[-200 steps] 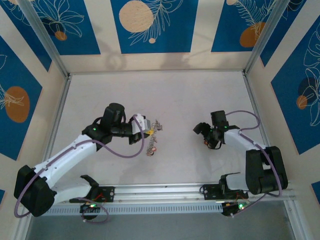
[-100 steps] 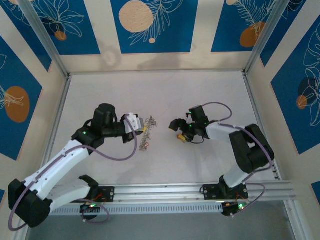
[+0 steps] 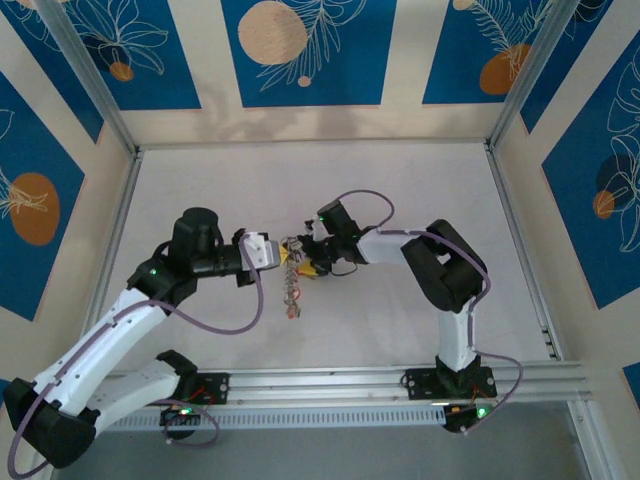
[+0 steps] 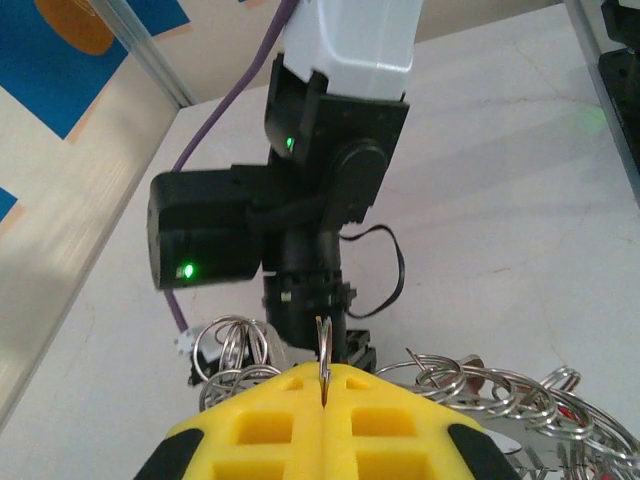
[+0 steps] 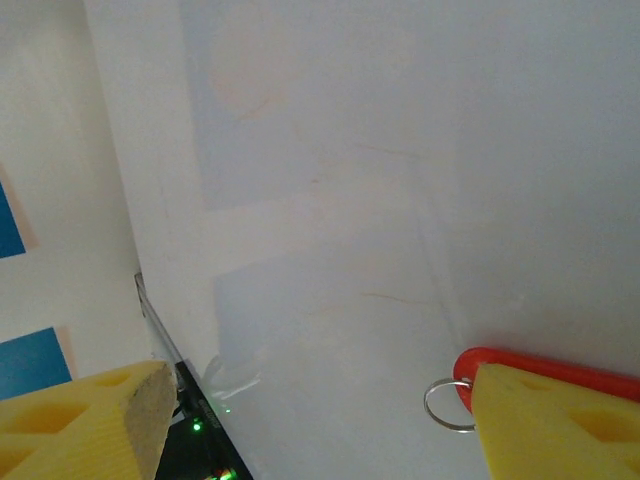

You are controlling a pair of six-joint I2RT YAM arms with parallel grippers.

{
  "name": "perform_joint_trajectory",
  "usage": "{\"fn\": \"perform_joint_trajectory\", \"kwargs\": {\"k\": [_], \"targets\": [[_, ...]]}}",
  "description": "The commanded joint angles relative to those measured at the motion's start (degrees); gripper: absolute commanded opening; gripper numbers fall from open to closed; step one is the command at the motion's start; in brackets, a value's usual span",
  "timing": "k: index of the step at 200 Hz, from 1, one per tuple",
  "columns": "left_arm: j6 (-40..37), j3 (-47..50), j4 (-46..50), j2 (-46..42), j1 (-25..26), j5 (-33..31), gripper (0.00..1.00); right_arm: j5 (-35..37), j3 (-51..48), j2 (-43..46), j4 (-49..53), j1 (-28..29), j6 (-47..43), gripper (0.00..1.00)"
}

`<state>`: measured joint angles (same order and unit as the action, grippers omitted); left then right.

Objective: Put the keys on the keyring

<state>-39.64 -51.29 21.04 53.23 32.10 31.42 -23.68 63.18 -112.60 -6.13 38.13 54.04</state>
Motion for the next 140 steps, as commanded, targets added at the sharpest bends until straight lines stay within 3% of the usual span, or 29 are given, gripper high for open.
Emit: {"fn": "perform_joint_trajectory", "kwargs": {"k": [1,15,47,83,108,126,140], "targets": [[-1.33,-1.02,-0.87,-0.70,-0.63,3.74,0.00,-2.78,1.13,-0.10,-0.17,-2.07,1.86,0.79],[-0.48,-0.68,-1.86,-0.28,-0.65,4.79,0.00,-4.68,-0.07,2.71,-0.48,-5.02,0.04,0.74],[0.22,-0.83,-2.40,1.29,-0.62,8.05,0.00,-4.40,-5.41,13.78,5.36,-13.34,-7.20,0.71],[0.98,-0.85,-3.11,3.14,-0.63,10.73,0.00,-6.23,-14.41,26.17,3.60,-21.23,-14.72,0.70],[3.59,0.48,-7.02,5.51,-0.63,13.75,0.00,-4.20,-20.19,37.15,0.49,-21.03,-23.12,0.71],[4.99,0.74,-9.08,8.25,-0.46,16.40,0.00,-8.47,-26.13,46.81,-10.87,-19.68,-28.15,0.73],[5.83,0.26,-9.62,10.08,-0.38,17.71,0.00,-6.83,-32.73,55.60,-19.58,-15.68,-39.37,0.73]]}}
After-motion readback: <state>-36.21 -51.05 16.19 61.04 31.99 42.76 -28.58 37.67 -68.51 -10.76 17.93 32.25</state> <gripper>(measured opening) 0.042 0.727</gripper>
